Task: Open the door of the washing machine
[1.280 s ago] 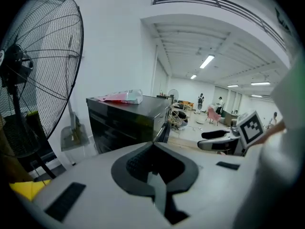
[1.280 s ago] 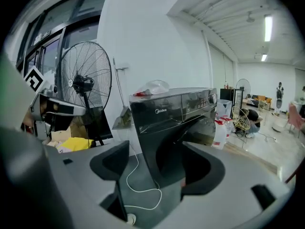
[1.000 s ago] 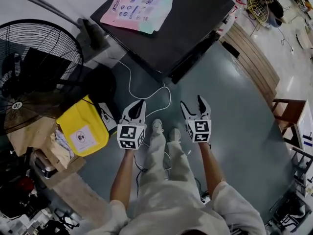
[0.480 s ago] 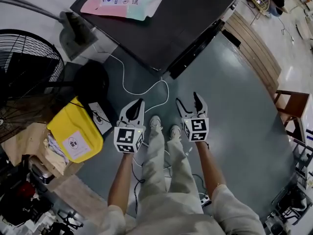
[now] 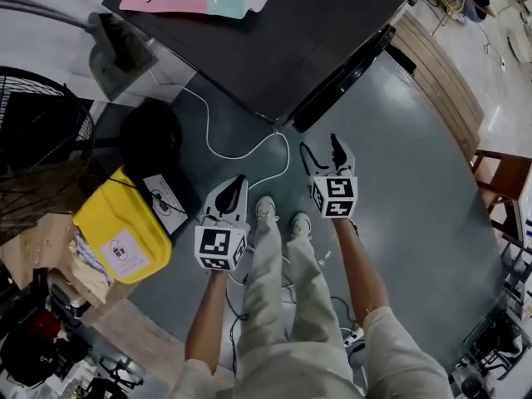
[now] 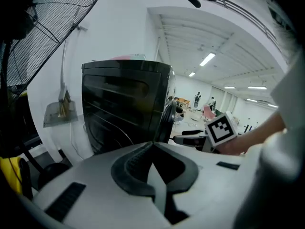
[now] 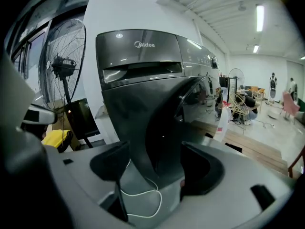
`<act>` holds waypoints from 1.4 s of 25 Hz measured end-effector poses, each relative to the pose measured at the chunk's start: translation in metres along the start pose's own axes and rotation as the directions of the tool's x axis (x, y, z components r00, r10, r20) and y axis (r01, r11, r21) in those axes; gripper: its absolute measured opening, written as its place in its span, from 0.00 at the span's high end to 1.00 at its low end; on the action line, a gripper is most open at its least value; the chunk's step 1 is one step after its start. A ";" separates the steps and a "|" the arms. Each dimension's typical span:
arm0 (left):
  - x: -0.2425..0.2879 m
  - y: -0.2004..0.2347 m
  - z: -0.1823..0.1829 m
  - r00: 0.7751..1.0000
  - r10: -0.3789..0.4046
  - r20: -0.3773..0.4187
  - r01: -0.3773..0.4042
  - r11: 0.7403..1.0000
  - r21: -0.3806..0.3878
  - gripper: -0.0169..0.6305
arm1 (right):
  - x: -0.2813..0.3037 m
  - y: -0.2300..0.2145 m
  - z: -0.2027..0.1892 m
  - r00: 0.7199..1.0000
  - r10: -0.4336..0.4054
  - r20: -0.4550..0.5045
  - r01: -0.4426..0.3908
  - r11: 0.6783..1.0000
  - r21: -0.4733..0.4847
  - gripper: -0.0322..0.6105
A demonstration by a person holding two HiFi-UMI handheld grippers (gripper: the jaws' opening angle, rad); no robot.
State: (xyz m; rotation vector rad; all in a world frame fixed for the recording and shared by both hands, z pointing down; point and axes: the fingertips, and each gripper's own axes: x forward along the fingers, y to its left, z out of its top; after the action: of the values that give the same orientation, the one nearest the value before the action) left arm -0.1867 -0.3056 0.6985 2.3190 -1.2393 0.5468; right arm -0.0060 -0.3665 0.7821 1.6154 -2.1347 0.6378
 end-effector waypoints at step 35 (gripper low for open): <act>0.015 0.010 -0.044 0.998 -0.005 -0.060 0.006 1.000 0.026 0.96 | 0.088 -0.044 -0.013 0.992 -0.123 -0.016 0.124 0.983 0.135 0.49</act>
State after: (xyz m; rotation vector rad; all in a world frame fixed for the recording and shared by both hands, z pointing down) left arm -0.1930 -0.2960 0.7442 2.3093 -1.2048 0.6296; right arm 0.0136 -0.4389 0.8469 1.7978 -2.0056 0.7618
